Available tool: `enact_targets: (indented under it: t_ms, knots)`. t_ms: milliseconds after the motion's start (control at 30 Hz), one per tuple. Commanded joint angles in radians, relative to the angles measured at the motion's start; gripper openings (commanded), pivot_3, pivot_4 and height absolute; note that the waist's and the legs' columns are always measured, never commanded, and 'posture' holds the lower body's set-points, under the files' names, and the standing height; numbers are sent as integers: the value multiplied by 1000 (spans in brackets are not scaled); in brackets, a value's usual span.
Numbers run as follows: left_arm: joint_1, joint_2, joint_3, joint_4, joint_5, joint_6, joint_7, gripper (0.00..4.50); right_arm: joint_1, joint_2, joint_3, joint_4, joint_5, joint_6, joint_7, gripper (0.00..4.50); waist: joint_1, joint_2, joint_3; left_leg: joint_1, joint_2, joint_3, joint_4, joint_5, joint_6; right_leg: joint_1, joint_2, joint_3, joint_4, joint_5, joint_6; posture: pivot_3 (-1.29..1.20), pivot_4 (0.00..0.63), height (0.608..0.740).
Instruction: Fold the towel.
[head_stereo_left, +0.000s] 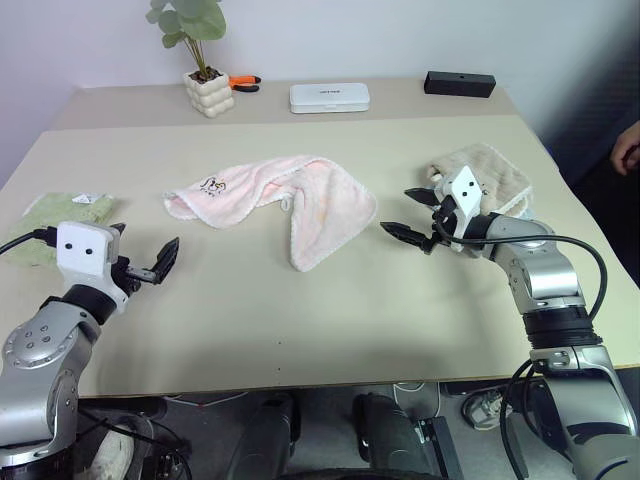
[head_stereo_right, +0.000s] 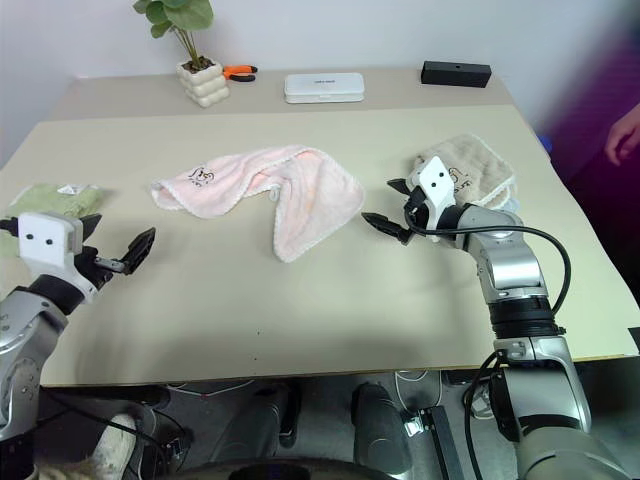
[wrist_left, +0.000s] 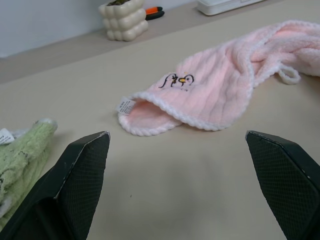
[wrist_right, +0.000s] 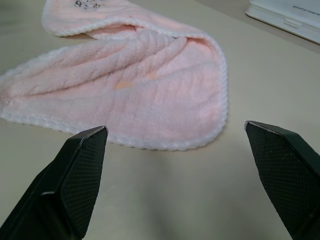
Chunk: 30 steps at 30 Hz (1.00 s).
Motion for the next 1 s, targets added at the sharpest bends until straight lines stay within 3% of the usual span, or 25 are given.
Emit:
enact_targets:
  t_ms: [33, 367, 533, 633, 800, 1000]
  knots:
    - [6, 0, 23, -18, 5, -25, 7, 4450, -25, -3, -6, -25, 1, -12, -3, 4500, 0, 0, 0, 0, 0, 0, 0, 0, 0, 0, 0, 0, 0, 0, 0, 0, 150, 729]
    - [22, 24, 0, -35, 10, -35, -25, 4450, -13, 27, 7, -50, 0, -13, -27, 4500, -1, 0, 0, 0, 0, 0, 0, 0, 0, 0, 0, 0, 0, 0, 0, 0, 150, 729]
    - [-5, 25, -76, -16, 23, -54, -56, 4450, 5, 81, 42, -61, -18, -25, -63, 4500, 0, 0, 0, 0, 0, 0, 0, 0, 0, 0, 0, 0, 0, 0, 0, 0, 150, 729]
    - [-50, 67, -193, 0, 93, -39, -74, 4450, 25, 103, 51, -153, 25, 51, -51, 4500, 0, 0, 0, 0, 0, 0, 0, 0, 0, 0, 0, 0, 0, 0, 0, 0, 150, 729]
    - [-222, 72, -372, 149, 243, -53, -34, 4450, 71, 128, 63, -209, 8, 55, -94, 4500, 3, 0, 0, 0, -1, -1, 1, 0, 0, 1, 0, 0, 0, 0, 1, 0, 150, 729]
    - [-409, 50, -472, 435, 348, -167, -40, 4450, 85, 156, 69, -252, 10, 70, -138, 4500, -2, 0, 0, 0, -1, -1, 0, 0, 0, -1, 1, 0, 2, 1, 1, 0, 150, 729]
